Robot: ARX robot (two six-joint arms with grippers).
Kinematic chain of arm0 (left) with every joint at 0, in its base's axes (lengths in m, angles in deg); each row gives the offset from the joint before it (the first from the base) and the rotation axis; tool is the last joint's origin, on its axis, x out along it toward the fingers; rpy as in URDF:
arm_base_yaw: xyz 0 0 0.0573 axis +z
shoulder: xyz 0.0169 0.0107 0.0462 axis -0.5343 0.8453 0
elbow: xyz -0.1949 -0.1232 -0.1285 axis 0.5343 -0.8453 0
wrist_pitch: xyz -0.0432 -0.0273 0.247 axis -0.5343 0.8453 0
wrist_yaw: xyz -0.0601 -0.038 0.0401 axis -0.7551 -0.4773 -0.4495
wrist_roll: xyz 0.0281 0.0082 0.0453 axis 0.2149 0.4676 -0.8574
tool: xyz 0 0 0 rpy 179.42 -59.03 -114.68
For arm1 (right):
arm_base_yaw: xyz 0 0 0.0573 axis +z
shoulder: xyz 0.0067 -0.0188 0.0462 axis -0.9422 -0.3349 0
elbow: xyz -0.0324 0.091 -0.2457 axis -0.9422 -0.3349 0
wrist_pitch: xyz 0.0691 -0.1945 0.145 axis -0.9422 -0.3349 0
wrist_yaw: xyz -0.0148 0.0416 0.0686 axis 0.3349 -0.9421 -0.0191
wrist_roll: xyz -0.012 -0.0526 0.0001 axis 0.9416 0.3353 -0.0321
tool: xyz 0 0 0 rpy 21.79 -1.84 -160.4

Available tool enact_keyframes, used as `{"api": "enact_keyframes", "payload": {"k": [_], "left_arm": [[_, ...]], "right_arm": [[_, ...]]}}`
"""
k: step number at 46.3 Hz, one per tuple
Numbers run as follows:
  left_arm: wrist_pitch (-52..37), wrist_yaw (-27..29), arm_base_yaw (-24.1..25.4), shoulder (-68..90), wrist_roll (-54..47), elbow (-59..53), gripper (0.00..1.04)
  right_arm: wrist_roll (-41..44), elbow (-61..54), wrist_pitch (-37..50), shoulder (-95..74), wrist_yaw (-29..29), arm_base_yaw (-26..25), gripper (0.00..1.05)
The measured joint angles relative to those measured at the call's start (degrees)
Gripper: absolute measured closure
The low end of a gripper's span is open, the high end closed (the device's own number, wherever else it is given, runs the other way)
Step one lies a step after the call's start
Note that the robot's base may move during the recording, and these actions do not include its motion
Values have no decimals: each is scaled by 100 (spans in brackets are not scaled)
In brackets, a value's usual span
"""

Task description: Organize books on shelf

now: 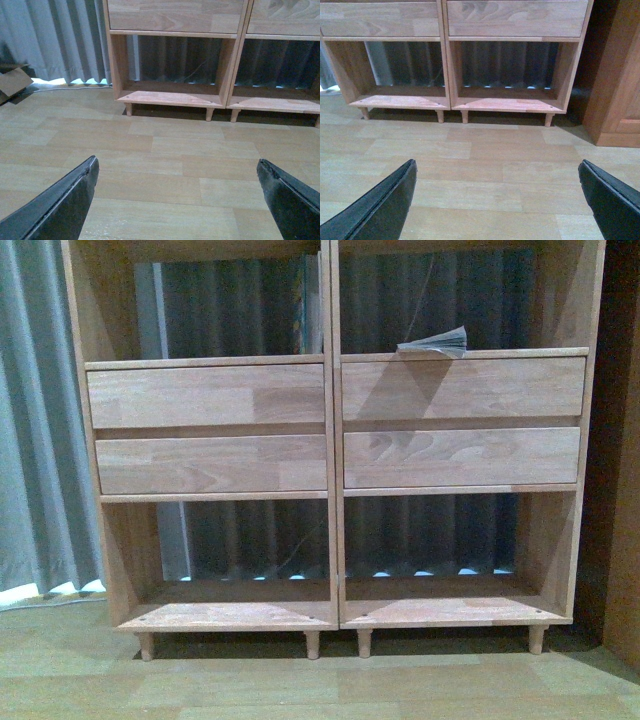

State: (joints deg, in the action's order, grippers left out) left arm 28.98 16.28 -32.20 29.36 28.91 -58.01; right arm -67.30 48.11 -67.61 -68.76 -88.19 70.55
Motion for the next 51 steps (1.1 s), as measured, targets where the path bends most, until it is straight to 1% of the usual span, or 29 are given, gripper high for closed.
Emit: {"api": "enact_keyframes", "payload": {"k": [51], "left_arm": [[0,0,0,-2,0,0,7]], "right_arm": [[0,0,0,0,0,0,7]]}}
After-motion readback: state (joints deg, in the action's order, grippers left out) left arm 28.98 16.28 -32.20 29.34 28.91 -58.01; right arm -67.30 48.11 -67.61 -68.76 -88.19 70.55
